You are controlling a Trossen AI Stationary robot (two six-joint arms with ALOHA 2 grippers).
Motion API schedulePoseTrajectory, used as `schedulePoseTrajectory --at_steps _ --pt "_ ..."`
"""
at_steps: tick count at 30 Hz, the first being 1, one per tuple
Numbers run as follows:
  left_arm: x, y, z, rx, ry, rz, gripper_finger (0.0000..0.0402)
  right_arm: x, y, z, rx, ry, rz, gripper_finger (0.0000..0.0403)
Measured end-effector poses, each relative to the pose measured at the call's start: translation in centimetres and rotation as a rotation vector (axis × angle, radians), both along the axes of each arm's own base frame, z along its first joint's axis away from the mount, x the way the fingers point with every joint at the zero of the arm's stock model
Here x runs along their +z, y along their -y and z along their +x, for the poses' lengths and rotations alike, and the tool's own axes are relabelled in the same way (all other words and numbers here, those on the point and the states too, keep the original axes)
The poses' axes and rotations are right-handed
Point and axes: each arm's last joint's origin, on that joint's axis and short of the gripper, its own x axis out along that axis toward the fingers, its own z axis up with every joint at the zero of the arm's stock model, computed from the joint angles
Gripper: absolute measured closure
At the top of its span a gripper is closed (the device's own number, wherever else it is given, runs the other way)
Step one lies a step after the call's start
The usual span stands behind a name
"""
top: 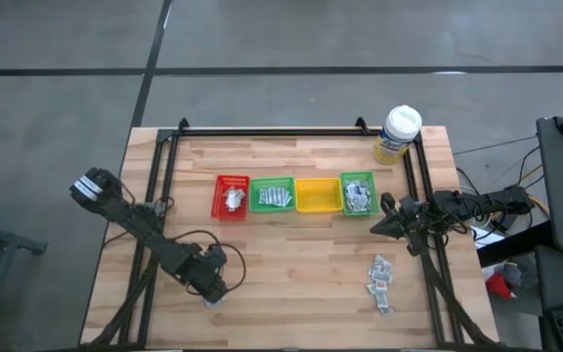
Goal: Pick & Place First Aid Supplies
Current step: Put the blue bandage into the left green bin
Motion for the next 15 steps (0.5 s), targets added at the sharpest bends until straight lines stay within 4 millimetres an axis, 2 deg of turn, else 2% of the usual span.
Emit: schedulePoseTrajectory --at_steps 11,15 --pt "1.8 0.0 0.0 -0.066 0.035 -0.001 0.0259 0.0 0.0 0.0 0.001 0.004 -0.012 0.0394" --pt "1.9 0.2 0.3 -0.089 0.064 -0.017 0.0259 0.0 0.0 0.0 0.0 0.003 -0.013 0.0394"
